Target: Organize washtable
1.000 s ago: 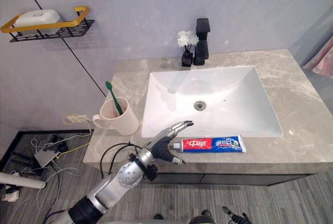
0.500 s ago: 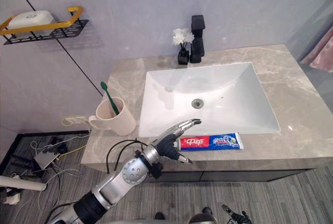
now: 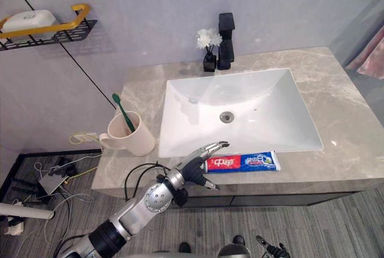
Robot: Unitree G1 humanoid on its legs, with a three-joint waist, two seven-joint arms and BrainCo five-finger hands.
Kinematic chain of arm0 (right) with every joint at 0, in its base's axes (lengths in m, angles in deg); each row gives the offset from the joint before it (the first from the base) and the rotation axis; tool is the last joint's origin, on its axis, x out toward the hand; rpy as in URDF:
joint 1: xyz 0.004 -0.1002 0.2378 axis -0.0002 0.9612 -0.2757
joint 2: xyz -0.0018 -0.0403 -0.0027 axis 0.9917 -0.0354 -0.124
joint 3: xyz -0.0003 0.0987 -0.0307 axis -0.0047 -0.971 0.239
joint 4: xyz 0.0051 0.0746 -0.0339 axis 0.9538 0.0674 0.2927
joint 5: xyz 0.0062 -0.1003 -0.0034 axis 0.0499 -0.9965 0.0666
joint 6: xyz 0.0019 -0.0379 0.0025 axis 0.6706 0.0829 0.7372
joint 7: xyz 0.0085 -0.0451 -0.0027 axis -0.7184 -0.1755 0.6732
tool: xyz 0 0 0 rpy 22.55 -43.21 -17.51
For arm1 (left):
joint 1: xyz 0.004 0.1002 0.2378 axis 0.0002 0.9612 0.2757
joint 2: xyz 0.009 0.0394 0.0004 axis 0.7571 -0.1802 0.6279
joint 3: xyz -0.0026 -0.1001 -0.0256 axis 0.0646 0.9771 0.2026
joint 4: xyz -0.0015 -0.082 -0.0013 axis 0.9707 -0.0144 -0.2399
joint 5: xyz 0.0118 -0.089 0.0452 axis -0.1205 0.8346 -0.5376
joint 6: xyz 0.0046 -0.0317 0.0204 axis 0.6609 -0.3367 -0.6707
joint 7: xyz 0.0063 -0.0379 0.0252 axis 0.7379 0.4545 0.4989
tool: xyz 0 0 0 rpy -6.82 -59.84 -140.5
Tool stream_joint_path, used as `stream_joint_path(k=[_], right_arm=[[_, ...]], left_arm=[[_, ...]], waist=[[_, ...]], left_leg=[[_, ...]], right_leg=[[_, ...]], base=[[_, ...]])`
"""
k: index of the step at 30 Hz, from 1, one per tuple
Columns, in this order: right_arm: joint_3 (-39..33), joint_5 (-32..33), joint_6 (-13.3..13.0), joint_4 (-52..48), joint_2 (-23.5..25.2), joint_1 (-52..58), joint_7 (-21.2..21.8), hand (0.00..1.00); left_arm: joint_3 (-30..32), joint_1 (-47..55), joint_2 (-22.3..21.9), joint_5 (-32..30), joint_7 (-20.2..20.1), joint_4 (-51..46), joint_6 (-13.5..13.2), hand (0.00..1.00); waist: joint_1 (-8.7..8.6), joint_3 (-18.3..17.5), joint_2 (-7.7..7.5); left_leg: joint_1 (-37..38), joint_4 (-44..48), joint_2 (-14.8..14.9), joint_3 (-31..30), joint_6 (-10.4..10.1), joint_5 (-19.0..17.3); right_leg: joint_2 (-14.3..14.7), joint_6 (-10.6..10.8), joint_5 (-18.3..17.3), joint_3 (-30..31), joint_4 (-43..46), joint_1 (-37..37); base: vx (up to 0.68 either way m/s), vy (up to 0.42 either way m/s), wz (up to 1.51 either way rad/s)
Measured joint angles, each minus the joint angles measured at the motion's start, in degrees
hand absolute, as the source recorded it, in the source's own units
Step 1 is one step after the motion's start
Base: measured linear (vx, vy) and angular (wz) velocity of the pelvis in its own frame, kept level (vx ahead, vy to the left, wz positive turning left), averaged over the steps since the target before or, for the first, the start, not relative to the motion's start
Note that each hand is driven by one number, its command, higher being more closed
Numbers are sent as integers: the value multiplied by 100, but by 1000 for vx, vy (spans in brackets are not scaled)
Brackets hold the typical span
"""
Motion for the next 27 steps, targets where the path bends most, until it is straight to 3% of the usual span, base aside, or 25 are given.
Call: stream_joint_path(k=[4, 9, 10, 24, 25, 27], right_arm=[[3, 0, 0, -1, 3, -3, 0, 0], [4, 0, 0, -2, 2, -13, 0, 0], [4, 0, 0, -2, 1, -15, 0, 0], [54, 5, 0, -1, 9, -106, 1, 0], [54, 5, 0, -1, 9, -106, 1, 0], [62, 6, 0, -1, 9, -105, 2, 0]], left_arm=[[114, -197, -118, -39, 155, 164, 51, 100], [244, -501, -172, -37, 257, 269, 140, 100], [253, -523, -172, -36, 256, 272, 140, 0], [224, -563, -165, -35, 237, 324, 135, 0], [225, -563, -164, -35, 237, 326, 135, 100], [226, -563, -163, -36, 232, 329, 135, 100]], waist=[[2, 10, -16], [-128, 16, -17], [-136, 17, -17], [-130, 120, -56], [-131, 119, -56], [-133, 119, -55]], left_leg=[[-2, 2, -5, 0, -1, 0], [-5, 2, 15, -5, -19, -11], [-4, 2, 15, -3, -23, -14], [-1, 4, 1, -1, -25, -15], [-1, 4, 1, 0, -25, -15], [-1, 3, 1, 4, -25, -16]], right_leg=[[-3, 9, 6, -1, -1, 0], [-2, 9, 6, -10, -4, -3], [-2, 9, 6, -9, -4, -4], [2, 22, 14, -8, -5, -2], [3, 22, 14, -7, -5, -2], [4, 22, 14, -4, -6, -4]], base=[[0, 0, 0], [0, 0, 0], [0, 0, 0], [0, 0, 0], [0, 0, 0], [0, 0, 0]])
